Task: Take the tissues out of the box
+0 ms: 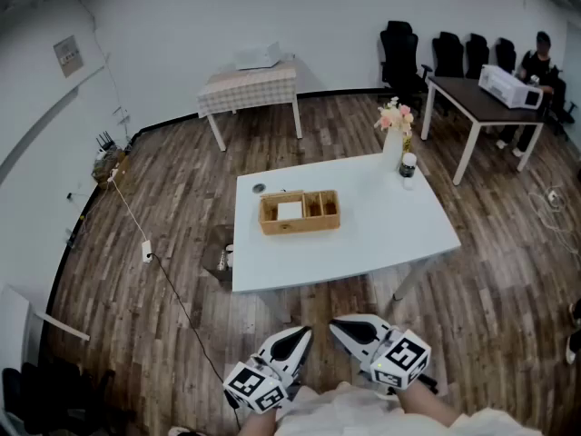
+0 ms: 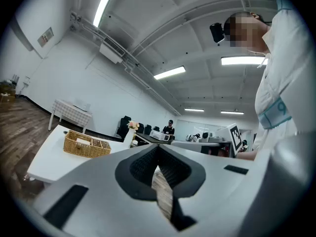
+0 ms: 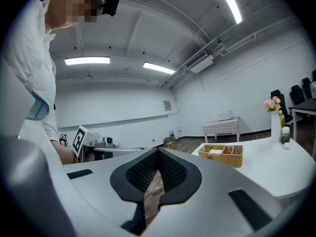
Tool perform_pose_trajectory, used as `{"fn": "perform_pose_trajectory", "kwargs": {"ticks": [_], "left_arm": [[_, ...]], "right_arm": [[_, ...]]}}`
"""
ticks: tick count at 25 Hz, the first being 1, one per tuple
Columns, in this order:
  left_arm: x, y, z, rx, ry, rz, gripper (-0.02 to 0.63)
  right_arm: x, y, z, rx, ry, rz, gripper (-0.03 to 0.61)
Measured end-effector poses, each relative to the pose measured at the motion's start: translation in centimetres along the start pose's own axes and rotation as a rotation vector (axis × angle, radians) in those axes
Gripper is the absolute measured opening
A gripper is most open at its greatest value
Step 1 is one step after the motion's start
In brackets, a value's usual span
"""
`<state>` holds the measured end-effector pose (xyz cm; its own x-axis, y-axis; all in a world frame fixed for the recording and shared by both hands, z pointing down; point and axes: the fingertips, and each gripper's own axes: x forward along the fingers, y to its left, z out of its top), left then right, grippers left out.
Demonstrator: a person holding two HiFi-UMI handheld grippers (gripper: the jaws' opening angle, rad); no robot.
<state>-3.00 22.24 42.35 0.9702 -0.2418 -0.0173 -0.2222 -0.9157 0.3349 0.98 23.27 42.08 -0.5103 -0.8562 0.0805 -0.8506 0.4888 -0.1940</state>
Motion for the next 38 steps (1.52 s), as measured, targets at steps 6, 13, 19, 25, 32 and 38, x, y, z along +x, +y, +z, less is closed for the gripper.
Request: {"fn": "perform_pose_trajectory", "kwargs": {"ticks": [6, 13, 19, 25, 32, 38], "left_arm": [[0.1, -0.3, 0.3, 0.004, 0.0, -0.012, 0.002], [0.5, -0.6, 0.5, 0.013, -0.001, -0.023, 0.002], [0.9, -0.9, 0.2, 0.01, 0.01, -0.027, 0.002], [1.5, -1.5, 0.0, 0.012, 0.008, -0.039, 0.002], [2.5, -1.8, 0.0, 0.017, 0.001, -0.045, 0.002], [2.6, -1.9, -0.1, 0.021, 0.012, -0.045, 0.002]], "right_arm": [[0.0, -0.1, 0.1, 0.001, 0.002, -0.001, 0.031], [-0.1, -0.2, 0.0, -0.004, 0.0, 0.012, 0.031], [-0.4, -0.6, 0.4, 0.004, -0.02, 0.016, 0.031], [-1.1, -0.2, 1.3, 0.031, -0.081, 0.071, 0.034], [-1.3, -0.3, 1.3, 0.009, -0.079, 0.093, 0.036], [-1.5, -0.5, 1.2, 0.002, -0.081, 0.101, 0.037]]}}
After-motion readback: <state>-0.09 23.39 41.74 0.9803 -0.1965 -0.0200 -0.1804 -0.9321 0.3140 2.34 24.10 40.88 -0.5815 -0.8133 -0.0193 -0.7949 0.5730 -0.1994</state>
